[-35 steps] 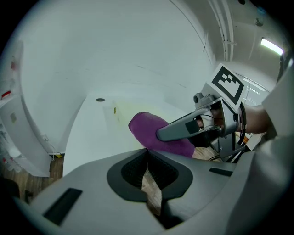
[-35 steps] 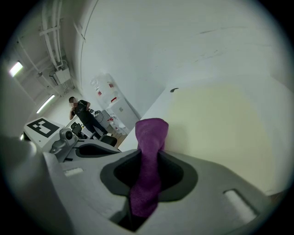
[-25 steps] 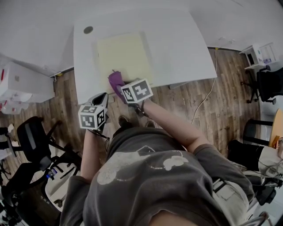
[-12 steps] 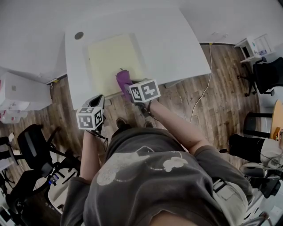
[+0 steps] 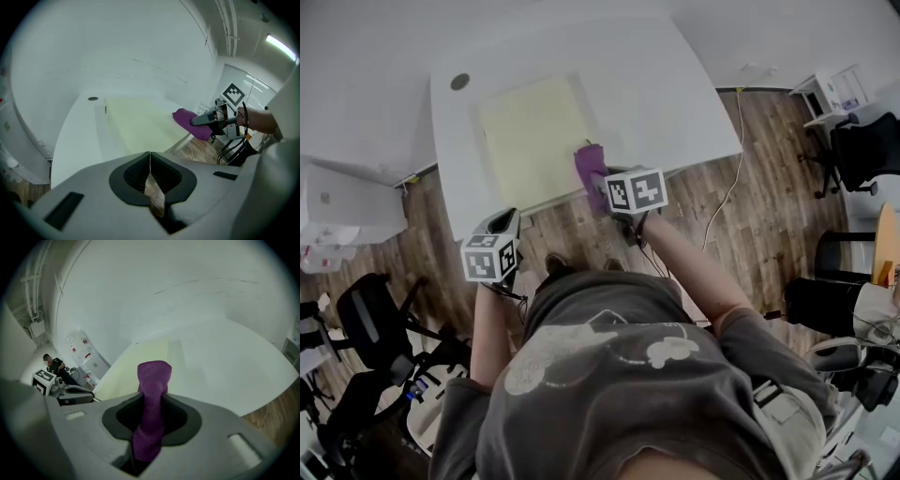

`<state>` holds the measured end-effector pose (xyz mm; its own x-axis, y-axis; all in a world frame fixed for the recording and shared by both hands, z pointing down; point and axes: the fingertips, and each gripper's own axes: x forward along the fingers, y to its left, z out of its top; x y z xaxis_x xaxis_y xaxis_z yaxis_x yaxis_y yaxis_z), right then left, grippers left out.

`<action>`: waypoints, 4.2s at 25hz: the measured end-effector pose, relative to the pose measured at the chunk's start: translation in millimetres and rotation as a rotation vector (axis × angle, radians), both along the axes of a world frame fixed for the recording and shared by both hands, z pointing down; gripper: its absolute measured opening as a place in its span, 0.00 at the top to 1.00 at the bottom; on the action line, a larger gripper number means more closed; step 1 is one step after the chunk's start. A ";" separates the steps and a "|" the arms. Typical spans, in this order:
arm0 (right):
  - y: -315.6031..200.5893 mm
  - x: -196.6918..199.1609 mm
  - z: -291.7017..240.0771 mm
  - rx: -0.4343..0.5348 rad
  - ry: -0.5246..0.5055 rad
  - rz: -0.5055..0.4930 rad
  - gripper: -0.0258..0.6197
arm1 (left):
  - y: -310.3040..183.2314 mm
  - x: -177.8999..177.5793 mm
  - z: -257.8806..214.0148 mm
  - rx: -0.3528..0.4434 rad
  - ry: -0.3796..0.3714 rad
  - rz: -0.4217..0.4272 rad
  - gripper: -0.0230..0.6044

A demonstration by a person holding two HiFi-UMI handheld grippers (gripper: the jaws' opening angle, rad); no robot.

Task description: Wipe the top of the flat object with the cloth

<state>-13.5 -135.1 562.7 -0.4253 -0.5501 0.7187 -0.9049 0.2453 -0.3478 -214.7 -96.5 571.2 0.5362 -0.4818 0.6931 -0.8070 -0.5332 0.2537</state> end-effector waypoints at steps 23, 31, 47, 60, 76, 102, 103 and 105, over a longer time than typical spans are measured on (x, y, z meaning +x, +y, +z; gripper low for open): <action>-43.2 11.2 -22.5 0.038 0.106 0.124 0.82 | -1.5 -34.0 -10.6 0.031 0.150 0.071 0.97; -63.6 -24.8 -27.7 0.073 0.101 0.000 0.82 | -20.0 -50.5 -23.1 0.070 0.140 0.005 0.97; -113.0 -2.6 -39.7 0.131 -0.050 -0.349 0.82 | -20.8 6.4 -56.4 0.154 0.093 -0.388 0.97; -94.4 15.8 -17.0 0.051 -0.156 -0.624 0.82 | 57.7 41.1 -63.9 0.162 -0.005 -0.774 0.97; -31.2 -28.0 -55.1 0.111 -0.180 -0.759 0.82 | 187.1 83.9 -68.9 0.237 0.024 -0.973 0.97; 179.6 110.8 -68.6 0.114 -0.097 -0.853 0.82 | 368.0 231.8 -72.4 0.305 0.119 -0.972 0.97; 179.8 112.0 -71.4 0.115 -0.106 -0.860 0.82 | 368.3 235.8 -72.4 0.302 0.114 -0.976 0.97; 178.8 115.2 -75.1 0.114 -0.124 -0.877 0.82 | 365.1 243.9 -72.7 0.295 0.100 -0.984 0.97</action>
